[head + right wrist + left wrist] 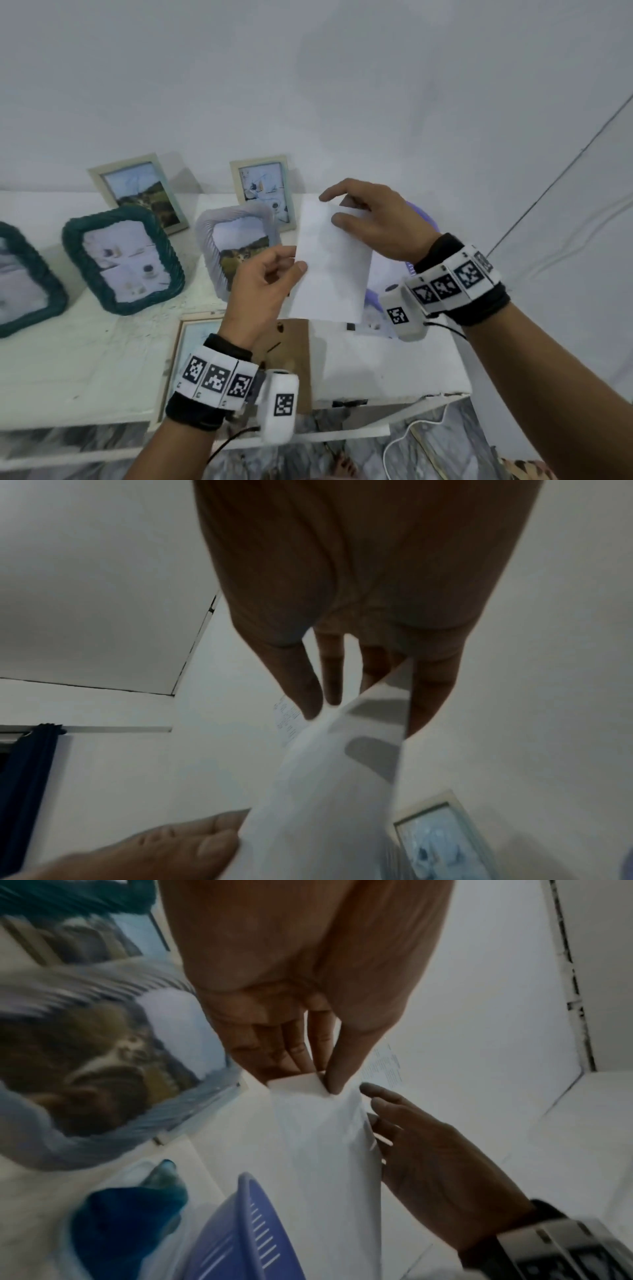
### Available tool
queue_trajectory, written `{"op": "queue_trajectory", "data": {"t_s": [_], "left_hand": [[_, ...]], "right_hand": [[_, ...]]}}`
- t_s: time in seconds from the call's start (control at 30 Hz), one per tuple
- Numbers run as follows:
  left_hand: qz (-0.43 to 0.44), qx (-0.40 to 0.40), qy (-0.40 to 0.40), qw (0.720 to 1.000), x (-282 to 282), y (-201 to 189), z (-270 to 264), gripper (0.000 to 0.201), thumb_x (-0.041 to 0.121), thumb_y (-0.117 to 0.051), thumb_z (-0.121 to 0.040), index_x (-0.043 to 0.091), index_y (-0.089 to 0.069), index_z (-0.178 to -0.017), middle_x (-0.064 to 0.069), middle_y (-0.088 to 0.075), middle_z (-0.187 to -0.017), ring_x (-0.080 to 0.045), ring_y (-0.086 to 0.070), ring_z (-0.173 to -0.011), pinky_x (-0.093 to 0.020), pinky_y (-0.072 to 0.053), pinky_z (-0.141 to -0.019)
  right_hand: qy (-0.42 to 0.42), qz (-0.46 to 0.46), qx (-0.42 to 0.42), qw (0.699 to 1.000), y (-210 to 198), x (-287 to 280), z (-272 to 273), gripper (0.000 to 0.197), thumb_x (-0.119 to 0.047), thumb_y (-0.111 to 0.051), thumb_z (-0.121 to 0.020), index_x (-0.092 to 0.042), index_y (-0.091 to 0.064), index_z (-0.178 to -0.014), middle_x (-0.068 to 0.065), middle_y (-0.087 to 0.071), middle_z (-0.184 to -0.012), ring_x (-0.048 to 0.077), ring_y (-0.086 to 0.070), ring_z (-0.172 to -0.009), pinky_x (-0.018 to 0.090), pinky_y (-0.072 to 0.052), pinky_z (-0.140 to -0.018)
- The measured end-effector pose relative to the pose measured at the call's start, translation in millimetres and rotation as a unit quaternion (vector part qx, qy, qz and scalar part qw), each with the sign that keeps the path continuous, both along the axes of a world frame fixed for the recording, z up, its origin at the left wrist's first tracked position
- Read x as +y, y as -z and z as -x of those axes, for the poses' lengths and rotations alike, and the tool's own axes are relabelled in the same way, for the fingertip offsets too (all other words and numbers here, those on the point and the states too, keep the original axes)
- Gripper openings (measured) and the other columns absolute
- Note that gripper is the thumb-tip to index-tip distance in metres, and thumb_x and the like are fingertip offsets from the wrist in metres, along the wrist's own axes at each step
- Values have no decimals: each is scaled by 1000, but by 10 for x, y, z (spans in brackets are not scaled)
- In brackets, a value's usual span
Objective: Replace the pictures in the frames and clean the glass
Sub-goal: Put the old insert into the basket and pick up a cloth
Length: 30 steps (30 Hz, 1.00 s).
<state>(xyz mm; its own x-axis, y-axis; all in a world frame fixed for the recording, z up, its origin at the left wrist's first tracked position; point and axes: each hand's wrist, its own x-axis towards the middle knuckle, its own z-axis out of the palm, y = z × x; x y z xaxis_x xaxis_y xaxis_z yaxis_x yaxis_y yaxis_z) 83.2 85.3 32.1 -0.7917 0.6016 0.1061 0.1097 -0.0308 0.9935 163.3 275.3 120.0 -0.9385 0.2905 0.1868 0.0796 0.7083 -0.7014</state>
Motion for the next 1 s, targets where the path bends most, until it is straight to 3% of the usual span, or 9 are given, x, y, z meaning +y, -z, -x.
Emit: {"op": "queue_trajectory", "data": {"t_s": [0.1, 0.2, 0.33, 0.47, 0.57, 0.67, 0.77, 0.9, 1.0], "left_hand": [[-3, -29, -17, 999, -385, 24, 111, 16, 5, -66, -90, 16, -71, -101, -11, -75, -96, -28, -71, -92, -41, -59, -79], [1, -66, -41, 997, -762, 116, 241, 14, 3, -65, -90, 11, -70, -100, -21, -72, -96, -24, -69, -85, -41, -60, -76], [17, -113, -54, 992, -1175, 287, 358, 13, 1, -65, -90, 8, -69, -100, -12, -75, -90, -17, -69, -79, -29, -58, -67], [76, -103, -57, 990, -1574, 510, 464, 13, 4, -67, -90, 8, -71, -101, -12, -73, -87, -18, -68, -78, -25, -57, -64], [152, -8, -88, 984, -1883, 761, 639, 10, 15, -68, -91, 18, -73, -99, 0, -74, -90, -9, -68, -82, -30, -57, -75], [238, 137, -86, 958, -2126, 1003, 782, 14, 18, -65, -93, 21, -69, -106, 9, -70, -105, -1, -62, -93, -20, -48, -85], [252, 213, -24, 944, -2254, 1200, 870, 28, 32, -54, -96, 23, -64, -120, 8, -64, -121, -8, -55, -110, -11, -36, -93], [243, 256, 32, 935, -2313, 1399, 912, 38, 34, -45, -92, 21, -65, -122, 6, -65, -123, -13, -55, -116, -39, -43, -102], [241, 276, 27, 930, -2309, 1459, 910, 38, 32, -50, -89, 20, -66, -122, 6, -65, -123, -15, -55, -116, -42, -44, -102]], "right_hand": [[92, 37, 68, 993, 286, -370, 41, 42, -32, -63, -90, -28, -48, -129, -3, -60, -103, 9, -56, -87, 19, -46, -75], [171, 161, 50, 971, 627, -761, 77, 42, -35, -62, -91, -22, -48, -129, -1, -61, -97, 14, -61, -80, 27, -52, -67], [132, 317, 3, 939, 1045, -1349, 48, 22, -17, -59, -94, -11, -56, -115, 22, -67, -90, 35, -65, -77, 47, -54, -61], [124, 338, 3, 933, 1320, -1767, 35, 14, -6, -55, -94, -7, -56, -108, 8, -63, -70, 26, -64, -70, 40, -52, -60], [122, 322, -21, 939, 1513, -1970, 18, 13, -1, -54, -94, -6, -55, -106, 0, -63, -70, 11, -63, -69, 26, -51, -55], [135, 280, -61, 949, 1772, -2076, 22, 15, -12, -55, -93, -18, -55, -107, -9, -66, -73, 22, -66, -78, 35, -54, -63], [152, 222, -99, 958, 1906, -2101, 35, 21, -42, -53, -81, -38, -53, -101, -7, -66, -77, 17, -66, -75, 45, -56, -69], [178, 133, -136, 965, 1848, -2166, 92, 22, -30, -58, -89, -26, -60, -111, -6, -61, -72, 10, -59, -67, 30, -52, -67], [192, 48, -182, 963, 1778, -2227, 103, 31, -36, -56, -91, -25, -58, -120, -12, -58, -72, 4, -55, -70, 25, -48, -69]]}}
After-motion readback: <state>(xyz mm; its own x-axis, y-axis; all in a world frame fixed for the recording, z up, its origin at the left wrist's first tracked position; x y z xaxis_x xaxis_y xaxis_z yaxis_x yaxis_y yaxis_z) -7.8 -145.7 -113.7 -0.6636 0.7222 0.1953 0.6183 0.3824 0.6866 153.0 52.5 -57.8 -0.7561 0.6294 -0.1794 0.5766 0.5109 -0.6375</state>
